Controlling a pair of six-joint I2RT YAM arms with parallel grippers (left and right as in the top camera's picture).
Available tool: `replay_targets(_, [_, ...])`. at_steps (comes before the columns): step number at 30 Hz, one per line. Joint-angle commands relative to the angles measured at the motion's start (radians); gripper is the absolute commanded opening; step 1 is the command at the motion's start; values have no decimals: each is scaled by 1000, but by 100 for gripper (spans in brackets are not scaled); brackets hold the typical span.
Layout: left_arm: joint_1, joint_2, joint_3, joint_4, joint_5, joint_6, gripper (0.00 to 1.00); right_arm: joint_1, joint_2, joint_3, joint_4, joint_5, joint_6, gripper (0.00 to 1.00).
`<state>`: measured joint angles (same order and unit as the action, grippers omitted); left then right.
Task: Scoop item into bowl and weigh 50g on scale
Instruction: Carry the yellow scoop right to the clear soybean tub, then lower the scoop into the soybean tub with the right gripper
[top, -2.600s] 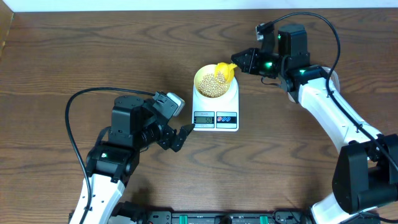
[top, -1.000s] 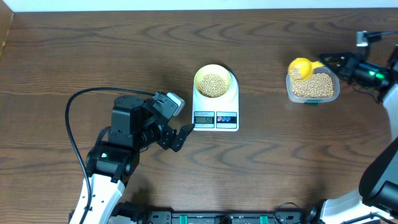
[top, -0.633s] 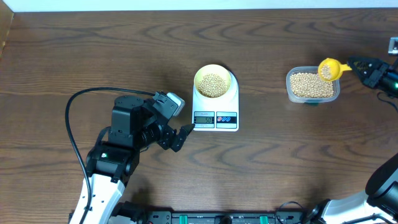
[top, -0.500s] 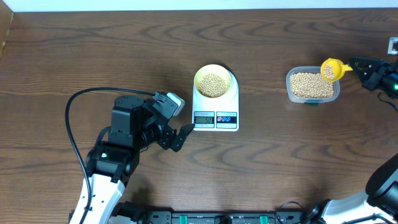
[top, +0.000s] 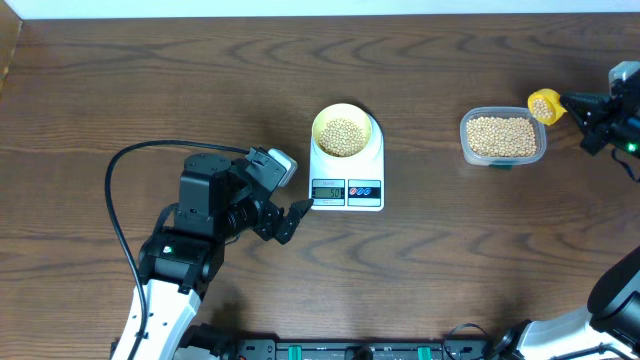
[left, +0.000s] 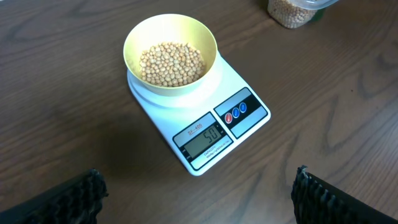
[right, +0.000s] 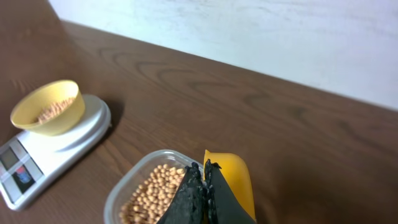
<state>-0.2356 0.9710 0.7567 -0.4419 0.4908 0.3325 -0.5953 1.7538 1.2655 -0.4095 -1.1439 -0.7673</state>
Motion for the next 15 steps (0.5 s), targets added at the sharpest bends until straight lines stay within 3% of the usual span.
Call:
replay_targets(1, [5, 2, -9, 2, -6, -13, 98, 22, -9, -4, -15, -25, -137, 1])
replay_targets(9, [5, 2, -9, 2, -6, -13, 98, 41, -9, -4, -103, -89, -284, 1])
replay_targets(15, [5, 2, -9, 2, -6, -13, 98, 41, -9, -4, -195, -97, -505, 1])
